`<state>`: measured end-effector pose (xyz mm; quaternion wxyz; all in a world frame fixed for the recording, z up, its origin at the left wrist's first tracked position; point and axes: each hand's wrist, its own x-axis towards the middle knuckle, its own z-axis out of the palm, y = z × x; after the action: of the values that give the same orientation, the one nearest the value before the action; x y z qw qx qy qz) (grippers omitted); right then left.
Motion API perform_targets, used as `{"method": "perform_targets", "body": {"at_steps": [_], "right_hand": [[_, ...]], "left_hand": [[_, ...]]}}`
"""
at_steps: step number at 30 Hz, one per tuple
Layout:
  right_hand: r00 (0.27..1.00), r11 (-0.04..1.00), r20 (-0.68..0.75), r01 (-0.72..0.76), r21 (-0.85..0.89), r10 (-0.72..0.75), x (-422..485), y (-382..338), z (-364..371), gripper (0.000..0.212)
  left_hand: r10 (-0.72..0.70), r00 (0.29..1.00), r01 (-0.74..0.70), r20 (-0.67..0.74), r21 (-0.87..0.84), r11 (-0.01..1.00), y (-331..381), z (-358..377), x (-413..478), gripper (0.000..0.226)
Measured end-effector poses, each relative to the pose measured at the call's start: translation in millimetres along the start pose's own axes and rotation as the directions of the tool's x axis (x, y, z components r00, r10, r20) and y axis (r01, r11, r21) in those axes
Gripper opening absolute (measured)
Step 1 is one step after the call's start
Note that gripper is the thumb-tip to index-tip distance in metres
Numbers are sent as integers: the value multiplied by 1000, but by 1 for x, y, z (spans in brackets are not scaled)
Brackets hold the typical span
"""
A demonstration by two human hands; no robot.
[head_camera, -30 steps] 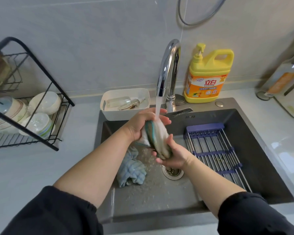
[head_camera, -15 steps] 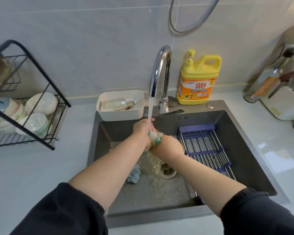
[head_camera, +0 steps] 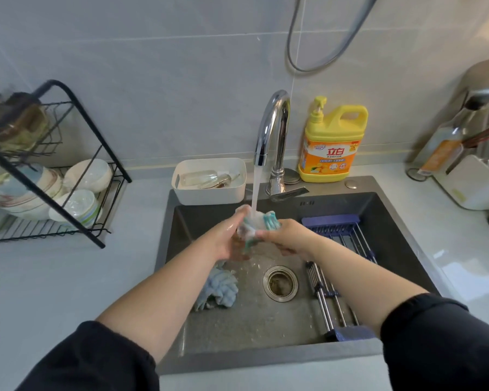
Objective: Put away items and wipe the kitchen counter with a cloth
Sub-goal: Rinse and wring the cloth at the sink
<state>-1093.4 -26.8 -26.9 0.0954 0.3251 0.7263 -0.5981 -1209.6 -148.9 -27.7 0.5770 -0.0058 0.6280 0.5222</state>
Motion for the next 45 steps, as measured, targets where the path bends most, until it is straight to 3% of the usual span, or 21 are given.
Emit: {"method": "perform_targets", "body": {"at_steps": [3,5,7,9,11,12,15,18,22,24,26,29,31,32,35,36,37,39,41,43,45], "right_hand": [[995,942,54,-95,322,82,1,7,-10,52],[992,934,14,-124,335,126,1,7,-11,53],[983,965,-76,-144,221,164,1,4,-8,53],[968,980,-169,-196,-44,186,-1,2,-8,51],[970,892,-200,-207,-402,135,-3,2,-12,46],[976,857,-198,-179,-482,92,-4,3,-15,41],[969,933,-246,-58,-355,-33,-7,3,-21,23],[973,971,-177,107,-213,-146,-13,-7,-15,14],[985,968,-112,106,-229,-134,-10,-16,15,34],[976,970,-154,121,-210,-155,-2,-20,34,42],[943,955,-249,155,-253,-219,5,-23,43,26],[899,945,-360,143,-295,-248,6,-21,35,38],[905,934,-346,127,-334,-247,2,-19,21,34],[911,925,-327,125,-358,-250,1,-18,13,29],[937,916,-261,120,-383,-232,-1,-23,-11,22],[946,916,-227,134,-378,-232,-2,-26,-17,23],[954,910,-190,144,-388,-232,-4,-29,-22,24],[967,868,-109,152,-474,-229,-10,-31,-29,24],[981,817,-9,154,-556,-191,-17,-28,-36,23],[987,747,118,157,-645,-106,-24,-22,-43,23],[978,628,208,158,-762,7,-27,-14,-43,24]], "left_hand": [[128,990,-130,-61,-35,991,-6,-1,-5,32],[212,968,-211,-132,16,977,-7,1,-9,29],[282,938,-264,-201,108,958,-3,0,-10,24],[364,897,-322,-249,195,926,2,-4,-12,19],[443,864,-378,-240,271,885,9,-6,-18,12],[467,857,-403,-218,280,871,13,-6,-22,7],[466,873,-433,-143,211,877,27,-2,-30,9],[443,888,-382,-125,336,861,34,6,-29,11],[407,904,-375,-129,215,902,42,15,-30,10],[421,901,-391,-105,222,893,49,17,-30,11],[439,893,-397,-95,293,870,53,15,-30,13],[448,890,-381,-87,400,834,56,4,-35,12],[456,890,-364,-15,581,728,58,-6,-39,17],[454,889,-353,50,706,614,58,-11,-41,19],[376,904,-274,206,952,136,56,-19,-42,16],[362,906,-252,218,966,49,55,-21,-41,15],[374,902,-247,216,968,38,53,-24,-39,16],[459,873,-283,167,939,197,51,-31,-36,15],[520,850,-366,85,806,466,51,-37,-37,11],[481,875,-421,48,565,710,48,-36,-43,11],[416,907,-407,64,391,826,43,-29,-47,15]]}}
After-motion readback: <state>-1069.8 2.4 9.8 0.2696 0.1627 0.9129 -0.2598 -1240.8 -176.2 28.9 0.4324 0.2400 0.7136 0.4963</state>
